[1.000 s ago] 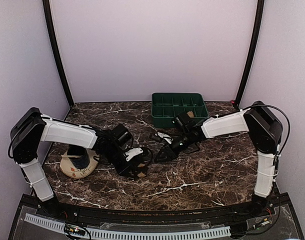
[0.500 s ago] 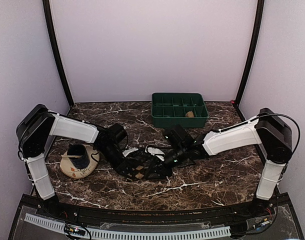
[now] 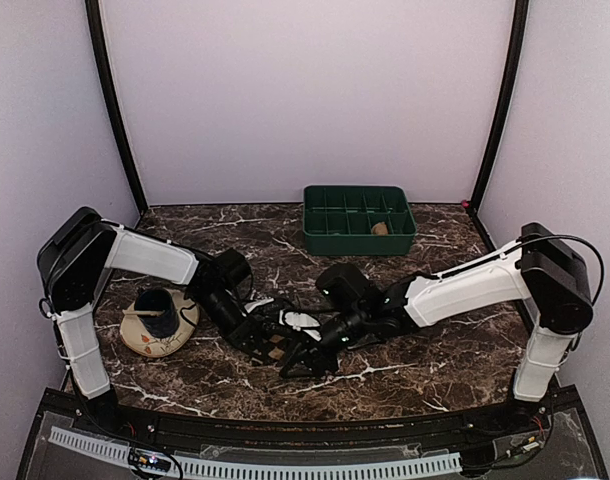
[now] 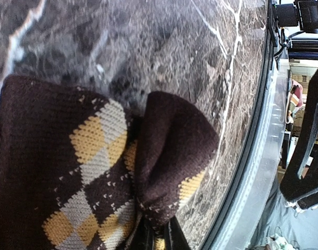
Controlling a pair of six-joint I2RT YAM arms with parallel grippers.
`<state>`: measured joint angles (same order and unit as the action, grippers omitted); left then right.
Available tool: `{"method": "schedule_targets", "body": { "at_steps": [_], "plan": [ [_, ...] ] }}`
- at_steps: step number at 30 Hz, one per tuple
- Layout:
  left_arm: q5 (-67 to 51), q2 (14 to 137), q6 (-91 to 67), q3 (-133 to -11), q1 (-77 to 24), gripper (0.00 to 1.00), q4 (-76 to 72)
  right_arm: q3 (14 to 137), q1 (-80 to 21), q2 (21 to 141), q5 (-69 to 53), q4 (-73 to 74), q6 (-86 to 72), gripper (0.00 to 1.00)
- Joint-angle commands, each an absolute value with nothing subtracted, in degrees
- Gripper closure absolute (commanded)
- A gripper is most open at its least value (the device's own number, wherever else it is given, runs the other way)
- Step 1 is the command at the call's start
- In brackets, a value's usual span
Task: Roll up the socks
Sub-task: Roll the sock at the center of the board.
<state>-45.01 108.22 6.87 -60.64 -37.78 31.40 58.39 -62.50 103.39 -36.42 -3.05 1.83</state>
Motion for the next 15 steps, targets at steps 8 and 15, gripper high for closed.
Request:
{"method": "schedule_targets", "body": {
  "at_steps": [8,15],
  "plan": [
    [-46.35,110.56,9.44,-59.82,-37.09,1.00,37.03,62.43,-64.68,107.21,-36.41,-6.63,1.63,0.63],
    [-47.28,110.99,10.19,-60.25,-36.83,1.00,37.42,61.95,-65.77,109.76,-36.41,-11.41,1.63,0.63]
  ]
}}
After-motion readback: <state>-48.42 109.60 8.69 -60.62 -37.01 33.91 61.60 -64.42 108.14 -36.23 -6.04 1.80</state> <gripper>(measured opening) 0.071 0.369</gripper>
